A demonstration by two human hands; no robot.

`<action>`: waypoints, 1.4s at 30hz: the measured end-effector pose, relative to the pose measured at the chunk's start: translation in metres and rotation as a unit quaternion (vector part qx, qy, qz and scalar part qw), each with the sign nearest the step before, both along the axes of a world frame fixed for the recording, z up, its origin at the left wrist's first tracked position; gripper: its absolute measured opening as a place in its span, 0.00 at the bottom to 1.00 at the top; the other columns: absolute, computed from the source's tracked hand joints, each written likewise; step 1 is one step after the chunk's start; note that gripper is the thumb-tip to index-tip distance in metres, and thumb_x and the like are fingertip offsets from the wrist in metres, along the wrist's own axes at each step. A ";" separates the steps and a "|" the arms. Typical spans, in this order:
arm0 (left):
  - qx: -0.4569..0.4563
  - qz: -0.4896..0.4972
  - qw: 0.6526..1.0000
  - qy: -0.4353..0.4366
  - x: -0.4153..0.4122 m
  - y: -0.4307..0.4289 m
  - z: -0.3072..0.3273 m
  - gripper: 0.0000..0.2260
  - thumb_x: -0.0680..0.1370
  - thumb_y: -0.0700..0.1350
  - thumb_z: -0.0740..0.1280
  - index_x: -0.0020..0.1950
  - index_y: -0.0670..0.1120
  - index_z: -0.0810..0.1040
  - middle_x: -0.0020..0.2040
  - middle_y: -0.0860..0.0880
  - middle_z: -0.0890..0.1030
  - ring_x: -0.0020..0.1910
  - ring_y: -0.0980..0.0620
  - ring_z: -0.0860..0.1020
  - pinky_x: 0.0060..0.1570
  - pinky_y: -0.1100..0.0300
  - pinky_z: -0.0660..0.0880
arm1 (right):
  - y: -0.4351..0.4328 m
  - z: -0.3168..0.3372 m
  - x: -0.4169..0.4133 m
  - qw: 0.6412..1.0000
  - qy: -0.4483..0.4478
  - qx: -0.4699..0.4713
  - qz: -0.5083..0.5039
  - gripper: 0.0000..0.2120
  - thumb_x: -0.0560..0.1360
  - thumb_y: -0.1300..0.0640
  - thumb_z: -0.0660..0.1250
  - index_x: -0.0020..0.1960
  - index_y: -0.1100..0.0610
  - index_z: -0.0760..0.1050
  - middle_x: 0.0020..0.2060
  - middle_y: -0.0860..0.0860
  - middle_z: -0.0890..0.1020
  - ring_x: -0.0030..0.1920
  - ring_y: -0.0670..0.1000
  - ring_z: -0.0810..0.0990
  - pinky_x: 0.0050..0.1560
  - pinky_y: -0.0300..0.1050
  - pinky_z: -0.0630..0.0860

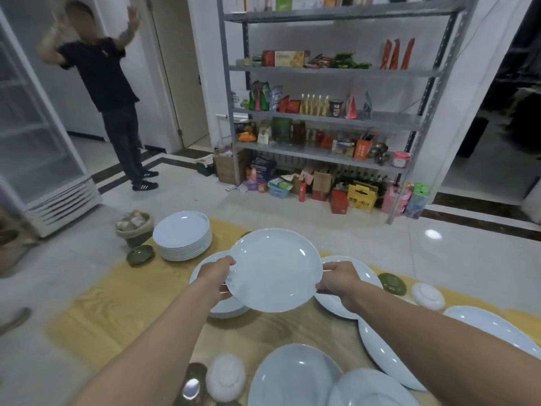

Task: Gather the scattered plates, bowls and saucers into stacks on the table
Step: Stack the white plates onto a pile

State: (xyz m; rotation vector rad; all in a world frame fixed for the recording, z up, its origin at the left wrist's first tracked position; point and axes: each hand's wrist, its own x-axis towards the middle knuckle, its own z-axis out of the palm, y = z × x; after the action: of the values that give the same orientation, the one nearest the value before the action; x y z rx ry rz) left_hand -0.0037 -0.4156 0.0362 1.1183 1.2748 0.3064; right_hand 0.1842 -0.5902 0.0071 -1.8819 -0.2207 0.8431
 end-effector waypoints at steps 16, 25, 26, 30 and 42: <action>0.020 -0.025 0.998 0.049 -0.015 0.168 -0.097 0.08 0.73 0.46 0.68 0.50 0.44 0.78 0.49 0.44 0.82 0.47 0.42 0.81 0.50 0.50 0.79 | 0.149 -0.091 -0.066 0.995 0.013 -0.073 -0.060 0.15 0.65 0.70 0.65 0.45 0.57 0.83 0.43 0.56 0.85 0.41 0.53 0.78 0.43 0.48 0.80; 0.057 -0.081 0.984 0.145 -0.009 0.190 -0.149 0.19 0.73 0.51 0.67 0.59 0.40 0.77 0.54 0.42 0.80 0.51 0.40 0.79 0.56 0.48 0.78 | 0.172 -0.134 -0.075 0.989 -0.001 -0.129 -0.072 0.11 0.68 0.67 0.65 0.45 0.56 0.82 0.42 0.53 0.84 0.44 0.53 0.82 0.44 0.47 0.80; 0.079 -0.094 0.979 0.165 -0.007 0.191 -0.150 0.20 0.74 0.51 0.66 0.60 0.39 0.76 0.57 0.42 0.79 0.53 0.40 0.78 0.56 0.48 0.78 | 0.173 -0.137 -0.075 0.989 -0.004 -0.129 -0.072 0.12 0.68 0.67 0.64 0.44 0.55 0.82 0.41 0.52 0.85 0.43 0.53 0.82 0.44 0.47 0.81; 0.130 -0.144 0.953 0.232 0.002 0.189 -0.151 0.25 0.76 0.57 0.63 0.66 0.40 0.74 0.64 0.41 0.74 0.58 0.39 0.76 0.58 0.48 0.76 | 0.176 -0.141 -0.075 0.988 -0.012 -0.137 -0.067 0.12 0.67 0.66 0.65 0.44 0.55 0.83 0.41 0.52 0.85 0.44 0.53 0.83 0.45 0.49 0.82; 0.232 -0.244 0.882 0.329 0.010 0.169 -0.134 0.26 0.78 0.58 0.59 0.69 0.43 0.71 0.68 0.42 0.70 0.67 0.41 0.68 0.63 0.48 0.71 | 0.144 -0.120 -0.074 0.972 -0.095 -0.202 0.072 0.34 0.73 0.49 0.70 0.76 0.54 0.63 0.70 0.53 0.70 0.70 0.54 0.70 0.66 0.45 0.70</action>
State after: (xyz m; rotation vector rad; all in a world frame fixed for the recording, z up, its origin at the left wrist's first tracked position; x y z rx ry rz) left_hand 0.0060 -0.2469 -0.0979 2.0266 1.4739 -0.1901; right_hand 0.1106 -0.4464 -0.1130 -2.3557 -0.3263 0.8497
